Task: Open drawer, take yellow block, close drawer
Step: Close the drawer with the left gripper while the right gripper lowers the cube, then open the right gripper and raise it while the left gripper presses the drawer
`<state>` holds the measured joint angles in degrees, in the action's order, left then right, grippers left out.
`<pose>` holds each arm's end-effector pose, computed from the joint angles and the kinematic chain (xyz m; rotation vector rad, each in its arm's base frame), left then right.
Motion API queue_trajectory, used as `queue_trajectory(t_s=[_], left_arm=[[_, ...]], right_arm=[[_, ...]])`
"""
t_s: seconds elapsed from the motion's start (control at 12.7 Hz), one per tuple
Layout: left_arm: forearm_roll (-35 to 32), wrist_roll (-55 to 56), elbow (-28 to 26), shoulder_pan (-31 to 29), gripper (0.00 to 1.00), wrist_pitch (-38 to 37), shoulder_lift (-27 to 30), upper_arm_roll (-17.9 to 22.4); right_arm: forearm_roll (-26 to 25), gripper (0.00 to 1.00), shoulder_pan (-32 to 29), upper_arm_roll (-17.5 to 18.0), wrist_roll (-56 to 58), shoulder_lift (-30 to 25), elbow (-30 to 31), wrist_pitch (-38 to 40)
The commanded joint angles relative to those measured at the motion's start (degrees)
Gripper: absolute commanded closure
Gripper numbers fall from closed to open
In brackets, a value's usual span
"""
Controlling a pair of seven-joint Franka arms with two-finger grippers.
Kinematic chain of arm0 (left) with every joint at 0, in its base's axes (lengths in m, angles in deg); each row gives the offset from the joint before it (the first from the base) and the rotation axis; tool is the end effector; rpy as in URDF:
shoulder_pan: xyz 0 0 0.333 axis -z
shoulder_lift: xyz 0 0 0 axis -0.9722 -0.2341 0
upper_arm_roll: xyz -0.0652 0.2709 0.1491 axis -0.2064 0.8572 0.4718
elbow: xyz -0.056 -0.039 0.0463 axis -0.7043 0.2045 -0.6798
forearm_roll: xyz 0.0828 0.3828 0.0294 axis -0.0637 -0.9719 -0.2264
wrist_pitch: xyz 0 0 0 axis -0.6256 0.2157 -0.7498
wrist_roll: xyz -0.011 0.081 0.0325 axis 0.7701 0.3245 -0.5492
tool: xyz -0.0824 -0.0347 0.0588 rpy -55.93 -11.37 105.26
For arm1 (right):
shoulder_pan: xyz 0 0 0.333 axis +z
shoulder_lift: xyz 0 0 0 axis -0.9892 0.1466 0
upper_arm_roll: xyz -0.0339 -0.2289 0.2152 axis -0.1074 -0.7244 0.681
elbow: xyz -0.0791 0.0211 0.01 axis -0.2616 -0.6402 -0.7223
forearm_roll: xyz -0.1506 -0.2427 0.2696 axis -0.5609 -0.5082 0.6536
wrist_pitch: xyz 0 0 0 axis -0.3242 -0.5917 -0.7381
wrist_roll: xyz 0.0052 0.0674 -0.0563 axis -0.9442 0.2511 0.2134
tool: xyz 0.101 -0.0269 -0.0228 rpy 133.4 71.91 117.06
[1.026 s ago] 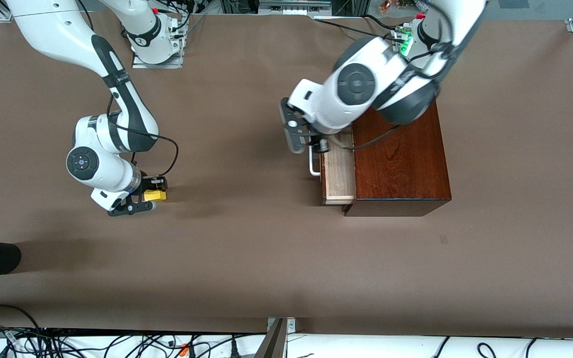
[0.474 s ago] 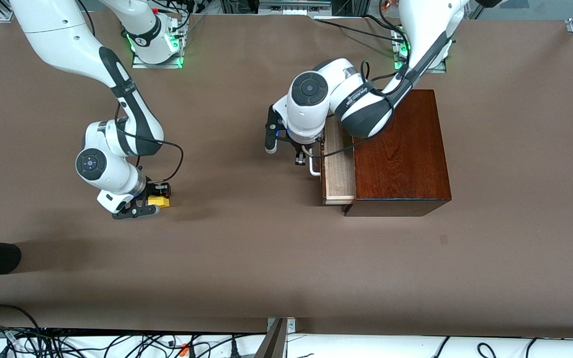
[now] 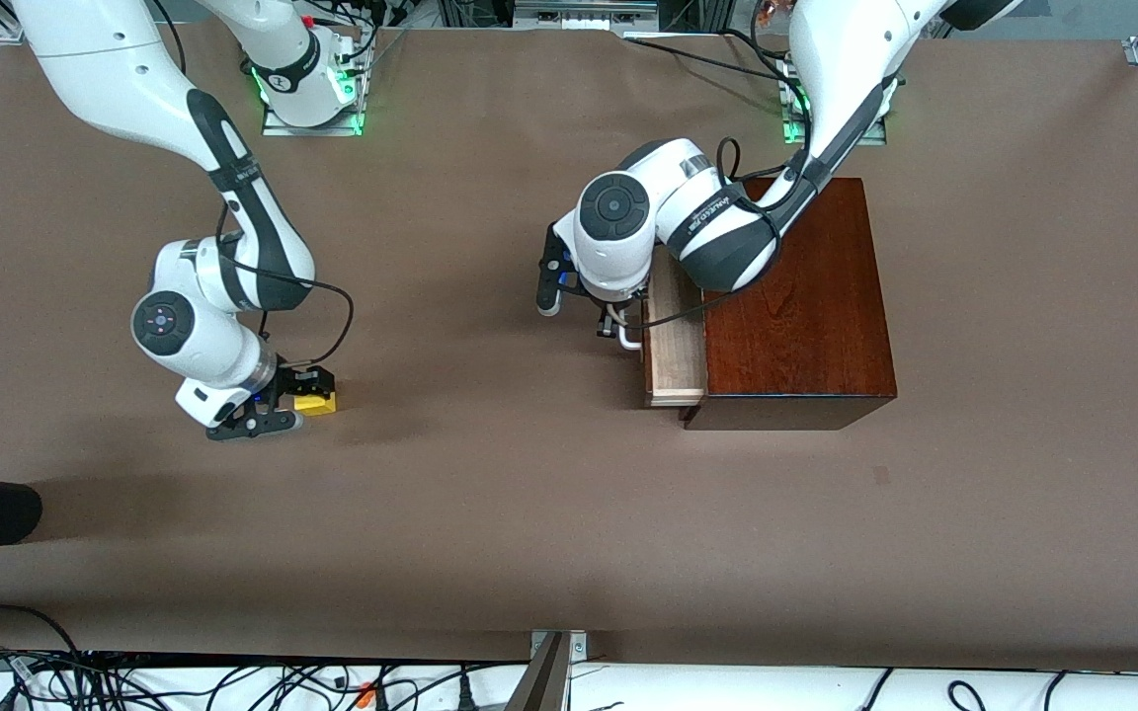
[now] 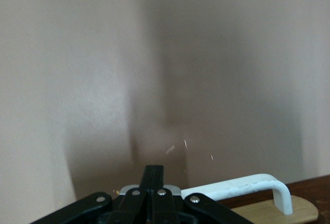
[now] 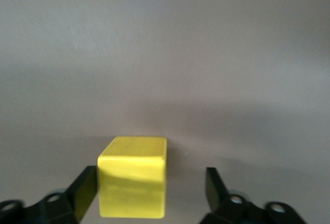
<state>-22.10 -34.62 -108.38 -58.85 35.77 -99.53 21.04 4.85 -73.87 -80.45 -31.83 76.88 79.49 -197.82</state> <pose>0.5234 -0.4510 0.3059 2.0382 -2.3062 -0.1880 0.6313 0.0859 0.2301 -3.1213 -0.3133 -0.0592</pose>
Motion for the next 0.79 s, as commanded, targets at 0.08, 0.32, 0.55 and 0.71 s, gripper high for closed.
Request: queue_trajectory(t_s=[0.08,0.32,0.55,0.71], left_arm=[[-1.4,-3.1,0.9,-2.0,0.97,-6.8,-0.3,0.0],[-1.5,-3.1,1.2,-2.3,0.97,-10.2,0.1,0.4],[-1.5,-3.2,1.2,-3.5,0.96,-11.8,0.2,0.5],[-1.5,-3.2,1.2,-4.3,0.96,-12.6,0.2,0.5]], right_arm=[[0.9,0.0,-0.5,0.2,2.5,-10.1,0.1,8.5],[0.9,0.0,-0.5,0.2,2.6,-17.6,-1.6,17.7],[0.9,0.0,-0.5,0.1,2.6,-23.8,-6.0,29.3],[0.9,0.0,-0.5,0.2,1.9,-24.7,-12.5,39.6]])
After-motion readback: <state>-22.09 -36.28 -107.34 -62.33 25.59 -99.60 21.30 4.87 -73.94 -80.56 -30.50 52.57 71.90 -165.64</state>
